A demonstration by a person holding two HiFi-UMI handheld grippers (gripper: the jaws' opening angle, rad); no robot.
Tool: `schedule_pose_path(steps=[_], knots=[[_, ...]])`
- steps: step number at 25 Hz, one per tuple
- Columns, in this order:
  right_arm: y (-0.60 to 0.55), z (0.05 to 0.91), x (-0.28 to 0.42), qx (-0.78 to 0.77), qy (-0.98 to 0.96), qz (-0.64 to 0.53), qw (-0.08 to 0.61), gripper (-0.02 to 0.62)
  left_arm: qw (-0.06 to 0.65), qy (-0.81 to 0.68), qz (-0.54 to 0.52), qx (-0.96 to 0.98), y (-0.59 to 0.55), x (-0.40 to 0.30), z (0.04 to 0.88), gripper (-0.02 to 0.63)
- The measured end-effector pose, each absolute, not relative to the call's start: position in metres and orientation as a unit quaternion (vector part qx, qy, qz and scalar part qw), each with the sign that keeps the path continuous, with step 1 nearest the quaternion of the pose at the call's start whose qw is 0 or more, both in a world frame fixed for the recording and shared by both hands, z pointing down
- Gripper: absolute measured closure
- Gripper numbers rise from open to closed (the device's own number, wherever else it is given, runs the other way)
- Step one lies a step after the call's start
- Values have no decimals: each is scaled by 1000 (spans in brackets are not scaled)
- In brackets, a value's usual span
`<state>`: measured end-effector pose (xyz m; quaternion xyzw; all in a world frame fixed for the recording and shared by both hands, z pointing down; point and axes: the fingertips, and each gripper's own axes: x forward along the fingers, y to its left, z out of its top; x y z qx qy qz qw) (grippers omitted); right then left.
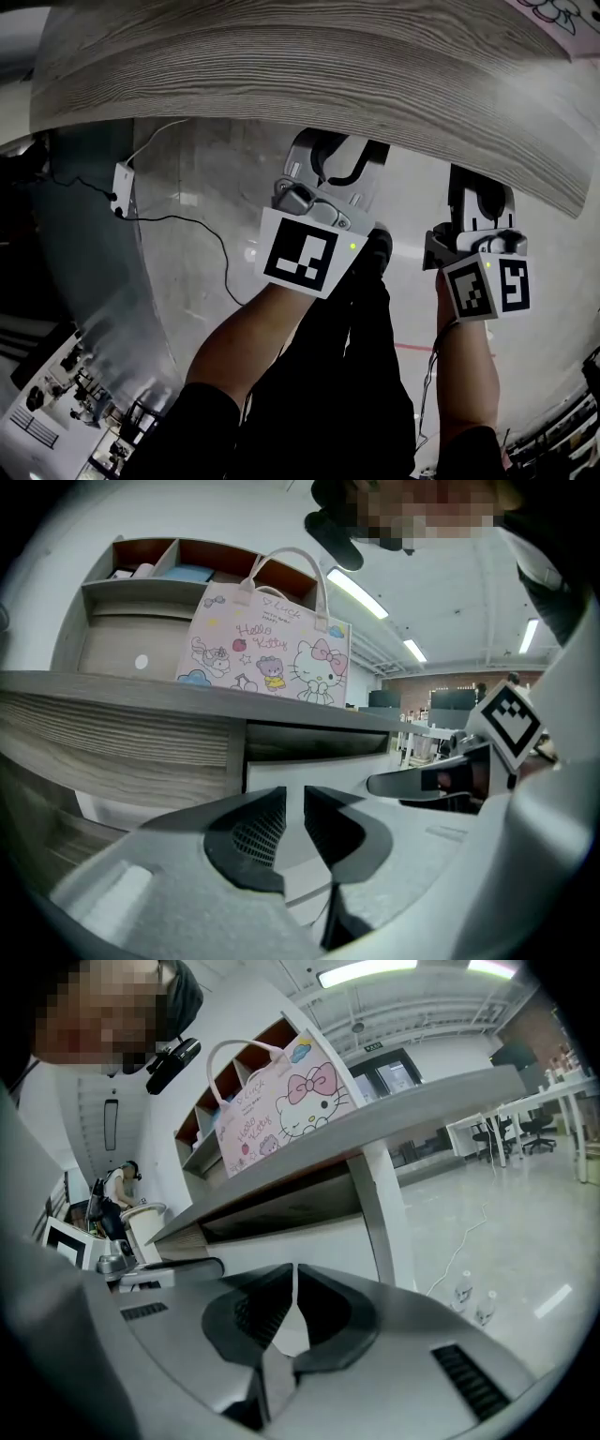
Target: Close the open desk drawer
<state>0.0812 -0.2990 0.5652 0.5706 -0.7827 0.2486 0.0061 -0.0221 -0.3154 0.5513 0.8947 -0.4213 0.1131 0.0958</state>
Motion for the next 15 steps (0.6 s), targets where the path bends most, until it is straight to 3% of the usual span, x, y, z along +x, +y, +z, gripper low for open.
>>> schedule_pose_path(steps=[15], knots=[[-315, 569, 76, 558, -795, 233, 35, 575, 64, -427, 103, 896, -334, -24, 551, 598]])
